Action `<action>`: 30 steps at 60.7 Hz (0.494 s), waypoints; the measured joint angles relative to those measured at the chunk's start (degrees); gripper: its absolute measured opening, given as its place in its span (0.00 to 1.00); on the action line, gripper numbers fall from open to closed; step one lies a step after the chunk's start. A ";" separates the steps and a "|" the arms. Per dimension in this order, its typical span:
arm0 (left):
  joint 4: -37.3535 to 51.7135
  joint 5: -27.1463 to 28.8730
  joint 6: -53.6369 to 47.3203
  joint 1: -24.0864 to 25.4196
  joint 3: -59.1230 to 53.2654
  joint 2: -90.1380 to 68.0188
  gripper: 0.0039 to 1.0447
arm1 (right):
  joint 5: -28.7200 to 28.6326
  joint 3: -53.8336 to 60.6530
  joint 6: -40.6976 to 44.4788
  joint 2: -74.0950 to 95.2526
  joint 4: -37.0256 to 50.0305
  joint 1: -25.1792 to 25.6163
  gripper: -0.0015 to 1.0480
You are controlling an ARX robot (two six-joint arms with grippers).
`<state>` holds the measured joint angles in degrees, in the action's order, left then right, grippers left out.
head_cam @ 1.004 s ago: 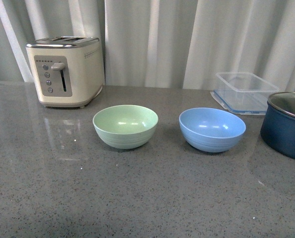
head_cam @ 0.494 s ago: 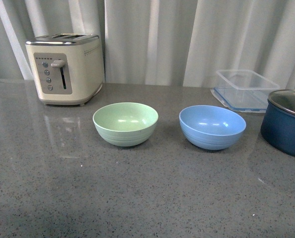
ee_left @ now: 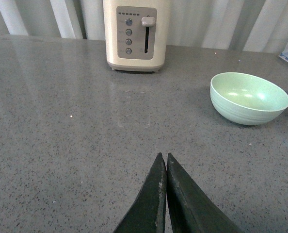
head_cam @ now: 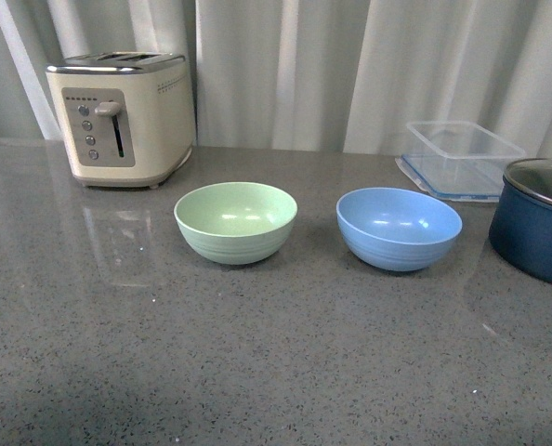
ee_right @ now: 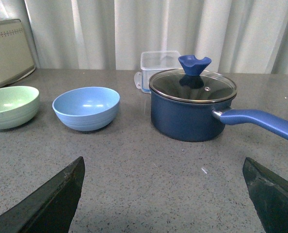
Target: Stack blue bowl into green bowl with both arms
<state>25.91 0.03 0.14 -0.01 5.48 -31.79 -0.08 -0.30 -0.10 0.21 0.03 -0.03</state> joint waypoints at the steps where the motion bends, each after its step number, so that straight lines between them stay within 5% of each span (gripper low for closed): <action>1: -0.13 0.00 0.00 0.00 -0.13 0.24 0.03 | 0.00 0.00 0.00 0.00 0.00 0.00 0.90; 30: -5.86 -0.02 0.00 0.00 -4.28 11.37 0.03 | 0.00 0.00 0.00 0.00 0.00 0.00 0.90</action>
<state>20.05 0.01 0.14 -0.01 1.19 -20.43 -0.08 -0.30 -0.10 0.21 0.03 -0.03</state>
